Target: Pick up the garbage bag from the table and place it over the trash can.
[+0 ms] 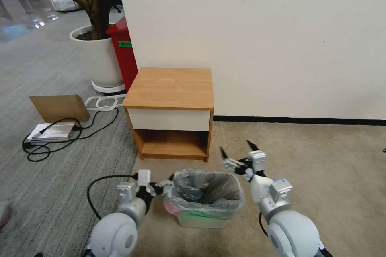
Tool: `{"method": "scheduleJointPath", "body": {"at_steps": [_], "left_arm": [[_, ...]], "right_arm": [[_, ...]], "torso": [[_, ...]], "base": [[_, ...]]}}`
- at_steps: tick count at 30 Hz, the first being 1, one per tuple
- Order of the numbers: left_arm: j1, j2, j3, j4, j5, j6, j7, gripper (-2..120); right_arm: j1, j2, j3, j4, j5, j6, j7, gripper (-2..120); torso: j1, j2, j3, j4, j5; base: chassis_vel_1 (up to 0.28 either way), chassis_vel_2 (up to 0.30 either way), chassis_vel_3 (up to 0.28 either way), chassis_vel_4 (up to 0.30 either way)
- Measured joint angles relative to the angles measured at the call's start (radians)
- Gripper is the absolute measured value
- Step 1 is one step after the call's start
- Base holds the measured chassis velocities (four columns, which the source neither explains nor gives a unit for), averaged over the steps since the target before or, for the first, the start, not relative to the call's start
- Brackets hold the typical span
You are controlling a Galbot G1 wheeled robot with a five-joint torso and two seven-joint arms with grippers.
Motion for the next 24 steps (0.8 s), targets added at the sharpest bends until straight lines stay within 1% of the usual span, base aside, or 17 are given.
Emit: {"method": "scheduleJointPath", "body": {"at_steps": [1, 2, 4, 5, 6, 9, 11, 15, 24], "left_arm": [[0.0, 0.0, 0.0, 0.0, 0.0, 0.0, 0.0, 100], [0.005, 0.002, -0.013, 0.016, 0.049, -0.064, 0.012, 100], [0.031, 0.007, -0.047, 0.053, 0.172, -0.223, 0.051, 98], [0.047, 0.009, -0.055, 0.056, 0.188, -0.255, 0.058, 98], [0.047, 0.009, -0.055, 0.056, 0.188, -0.255, 0.058, 98], [0.094, 0.008, -0.068, 0.055, 0.212, -0.303, 0.066, 100], [0.104, -0.003, -0.069, 0.058, 0.222, -0.324, 0.071, 100], [0.106, -0.015, -0.069, 0.059, 0.229, -0.336, 0.072, 100], [0.105, -0.017, -0.068, 0.06, 0.229, -0.334, 0.072, 100]], "right_arm": [[0.0, 0.0, 0.0, 0.0, 0.0, 0.0, 0.0, 100], [-0.013, 0.008, 0.006, -0.005, -0.003, 0.011, 0.005, 100], [-0.055, 0.036, 0.029, -0.022, -0.016, 0.056, 0.016, 100], [-0.066, 0.044, 0.035, -0.023, -0.019, 0.066, 0.017, 100], [-0.066, 0.044, 0.035, -0.023, -0.019, 0.066, 0.017, 100], [-0.082, 0.061, 0.048, -0.021, -0.03, 0.086, 0.018, 100], [-0.081, 0.07, 0.058, -0.021, -0.044, 0.095, 0.019, 100], [-0.081, 0.083, 0.067, -0.028, -0.057, 0.111, 0.016, 100], [-0.08, 0.085, 0.068, -0.029, -0.06, 0.114, 0.012, 100]], "torso": [[0.0, 0.0, 0.0, 0.0, 0.0], [0.0, 0.0, 0.0, 0.0, 0.0], [0.0, 0.0, 0.0, 0.0001, -0.0002], [0.0, 0.0, 0.0, 0.0, -0.0001], [0.0, 0.0, 0.0, 0.0, -0.0001], [0.0, 0.0, 0.0, 0.0003, -0.0001], [0.0, 0.0, 0.0, 0.0003, -0.0001], [0.0, 0.0, 0.0, 0.0001, 0.0], [0.0, 0.0, 0.0, 0.0002, 0.0]], "base": [[0.0, 0.0, 0.0, 0.0], [0.0, 0.0, 0.0, 0.0], [0.0, 0.0, 0.0, 0.0], [0.0, 0.0, 0.0, 0.0], [0.0, 0.0, 0.0, 0.0], [0.0, 0.0, 0.0, 0.0], [0.0, 0.0, 0.0, 0.0], [0.0, 0.0, 0.0, 0.0], [0.0, 0.0, 0.0, 0.0]]}}
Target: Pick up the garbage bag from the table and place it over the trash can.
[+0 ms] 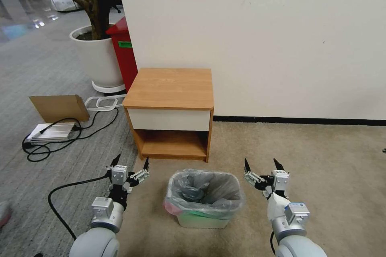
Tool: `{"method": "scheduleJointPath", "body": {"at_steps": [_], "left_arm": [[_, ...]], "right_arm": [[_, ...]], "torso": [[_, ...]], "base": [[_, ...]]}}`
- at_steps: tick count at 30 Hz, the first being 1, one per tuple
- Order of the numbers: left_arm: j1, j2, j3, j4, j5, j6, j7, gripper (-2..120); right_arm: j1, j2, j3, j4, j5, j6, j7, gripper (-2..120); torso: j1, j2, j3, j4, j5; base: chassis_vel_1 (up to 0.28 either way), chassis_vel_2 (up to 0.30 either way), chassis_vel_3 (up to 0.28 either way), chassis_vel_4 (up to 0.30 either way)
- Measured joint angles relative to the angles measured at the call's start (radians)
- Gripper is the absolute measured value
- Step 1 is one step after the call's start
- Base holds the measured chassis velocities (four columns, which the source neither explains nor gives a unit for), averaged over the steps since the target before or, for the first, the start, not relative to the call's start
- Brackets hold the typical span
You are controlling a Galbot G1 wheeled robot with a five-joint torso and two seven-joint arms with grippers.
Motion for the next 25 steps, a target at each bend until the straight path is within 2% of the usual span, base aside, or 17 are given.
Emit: {"method": "scheduleJointPath", "body": {"at_steps": [25], "left_arm": [[-0.001, 0.0, 0.002, 0.0, -0.006, 0.009, -0.004, 100]], "right_arm": [[0.002, -0.002, -0.002, 0.0, 0.001, -0.002, -0.002, 100]], "torso": [[0.0, 0.0, 0.0, 0.0, 0.0]], "base": [[0.0, 0.0, 0.0, 0.0]]}}
